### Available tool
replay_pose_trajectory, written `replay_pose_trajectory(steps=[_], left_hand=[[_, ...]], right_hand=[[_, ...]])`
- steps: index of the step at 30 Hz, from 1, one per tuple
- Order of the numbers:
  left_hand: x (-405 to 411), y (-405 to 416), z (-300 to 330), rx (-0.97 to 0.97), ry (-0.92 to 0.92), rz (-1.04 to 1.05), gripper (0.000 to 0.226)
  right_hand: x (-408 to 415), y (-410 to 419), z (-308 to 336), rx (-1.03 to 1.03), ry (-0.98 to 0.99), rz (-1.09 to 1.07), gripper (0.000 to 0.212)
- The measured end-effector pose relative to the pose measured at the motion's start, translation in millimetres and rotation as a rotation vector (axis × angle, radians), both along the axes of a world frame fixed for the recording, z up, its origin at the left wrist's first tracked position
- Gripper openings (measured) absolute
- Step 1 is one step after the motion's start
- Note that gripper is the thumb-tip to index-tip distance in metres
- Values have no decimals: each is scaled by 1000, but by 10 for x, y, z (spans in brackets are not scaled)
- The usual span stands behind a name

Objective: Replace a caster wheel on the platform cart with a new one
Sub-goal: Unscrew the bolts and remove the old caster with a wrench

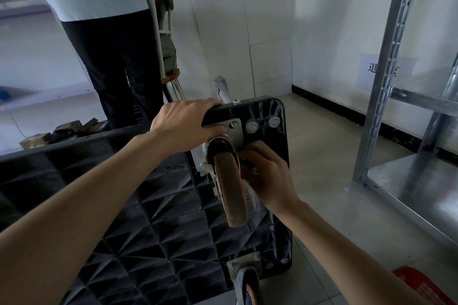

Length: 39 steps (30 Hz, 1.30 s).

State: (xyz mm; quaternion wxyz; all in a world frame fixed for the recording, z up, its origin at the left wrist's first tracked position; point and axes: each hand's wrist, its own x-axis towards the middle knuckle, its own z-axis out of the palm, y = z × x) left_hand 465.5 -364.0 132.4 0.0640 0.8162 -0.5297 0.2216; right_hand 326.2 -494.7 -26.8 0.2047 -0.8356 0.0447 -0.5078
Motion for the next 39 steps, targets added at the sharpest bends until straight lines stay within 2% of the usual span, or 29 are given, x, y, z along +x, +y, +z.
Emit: replay_pose_trajectory(steps=[4, 9, 14, 18, 23, 28, 34, 39], left_hand=[[3, -5, -8, 4, 0, -5, 52], [9, -3, -10, 1, -3, 2, 52], [17, -9, -22, -2, -2, -1, 52], [27, -13, -21, -6, -6, -6, 54], [35, -16, -32, -7, -8, -11, 54], [32, -8, -19, -12, -2, -14, 55], [13, -9, -33, -13, -8, -15, 52], [0, -8, -22, -21, -14, -4, 55]], right_hand=[[-29, 21, 11, 32, 7, -9, 25], [1, 18, 18, 9, -39, 7, 14], [-42, 40, -16, 41, -30, -2, 26], [-27, 17, -3, 25, -52, 0, 17], [-49, 15, 1, 2, -49, 4, 28], [-8, 15, 17, 9, -68, 18, 16], [-56, 28, 16, 25, -58, 10, 25], [-28, 23, 32, 18, -66, 23, 12]])
